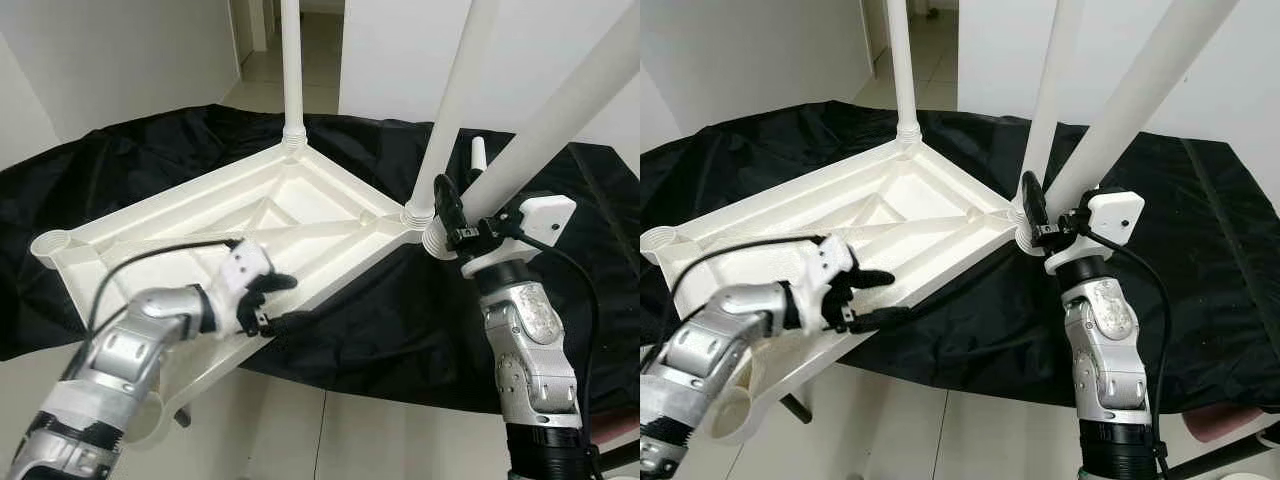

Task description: Building children table

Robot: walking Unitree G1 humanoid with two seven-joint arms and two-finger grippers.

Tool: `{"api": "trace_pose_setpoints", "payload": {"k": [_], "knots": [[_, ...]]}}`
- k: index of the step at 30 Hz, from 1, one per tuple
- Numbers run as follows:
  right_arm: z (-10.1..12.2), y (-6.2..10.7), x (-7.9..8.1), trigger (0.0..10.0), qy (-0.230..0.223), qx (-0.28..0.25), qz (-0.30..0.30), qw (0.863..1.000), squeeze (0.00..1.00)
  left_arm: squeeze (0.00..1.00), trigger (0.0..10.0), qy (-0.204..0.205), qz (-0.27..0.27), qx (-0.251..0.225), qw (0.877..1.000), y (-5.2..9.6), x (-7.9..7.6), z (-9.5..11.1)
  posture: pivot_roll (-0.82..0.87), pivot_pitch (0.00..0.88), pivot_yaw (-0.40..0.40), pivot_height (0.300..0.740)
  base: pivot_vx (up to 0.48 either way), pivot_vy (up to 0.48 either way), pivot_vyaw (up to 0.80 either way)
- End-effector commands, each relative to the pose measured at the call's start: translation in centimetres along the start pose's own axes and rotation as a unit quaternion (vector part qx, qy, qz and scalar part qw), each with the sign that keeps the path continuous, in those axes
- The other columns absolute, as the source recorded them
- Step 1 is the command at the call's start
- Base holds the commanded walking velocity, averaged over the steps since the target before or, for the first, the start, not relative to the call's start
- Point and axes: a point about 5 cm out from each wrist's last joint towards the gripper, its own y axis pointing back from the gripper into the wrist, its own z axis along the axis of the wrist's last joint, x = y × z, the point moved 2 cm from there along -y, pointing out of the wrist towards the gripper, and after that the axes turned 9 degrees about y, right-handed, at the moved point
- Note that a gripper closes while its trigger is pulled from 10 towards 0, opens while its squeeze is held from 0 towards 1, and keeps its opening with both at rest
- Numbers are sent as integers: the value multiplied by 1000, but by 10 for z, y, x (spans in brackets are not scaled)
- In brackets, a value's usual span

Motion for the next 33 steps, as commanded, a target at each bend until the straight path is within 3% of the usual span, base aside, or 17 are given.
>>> {"api": "trace_pose_setpoints", "payload": {"k": [1,8,12,19,20,21,22,23,24,25,33], "knots": [[2,0,-2,10000,6,-3,-5,1000,0,0,10000,15,23,20,999,0,4,-7,-31,22,7,740,0,0,0],[3,0,-3,10000,6,-3,-8,1000,0,0,10000,29,45,34,998,-2,7,-9,-31,22,7,740,0,0,0],[4,0,-3,10000,6,-5,-12,1000,0,0,10000,41,88,51,994,-6,16,-12,-40,32,18,740,0,0,0],[5,0,-3,10000,7,-7,-16,1000,0,0,10000,36,114,53,991,-12,19,-8,-44,35,20,740,0,0,0],[5,-1,-3,10000,8,-7,-16,1000,0,0,4745,36,117,52,991,-13,19,-8,-44,35,21,740,0,0,0],[5,0,-3,10000,8,-7,-17,1000,0,0,4039,33,123,55,990,-14,20,-8,-46,37,22,740,0,0,0],[5,0,-3,10000,8,-7,-17,1000,0,0,4039,33,123,55,990,-14,20,-8,-46,37,22,740,0,0,0],[5,0,-3,10000,7,-7,-18,1000,0,0,1569,25,129,59,990,-15,21,-9,-49,37,25,740,0,0,0],[5,0,-3,10000,7,-7,-19,1000,0,0,1569,20,133,64,989,-15,21,-9,-49,37,25,740,0,0,0],[6,0,-4,10000,8,-7,-20,1000,0,0,0,11,133,68,989,-16,20,-10,-52,38,26,740,0,0,0],[6,1,-5,10000,10,-7,-24,1000,0,0,0,3,129,74,989,-19,16,-10,-54,42,29,740,0,0,0]]}}
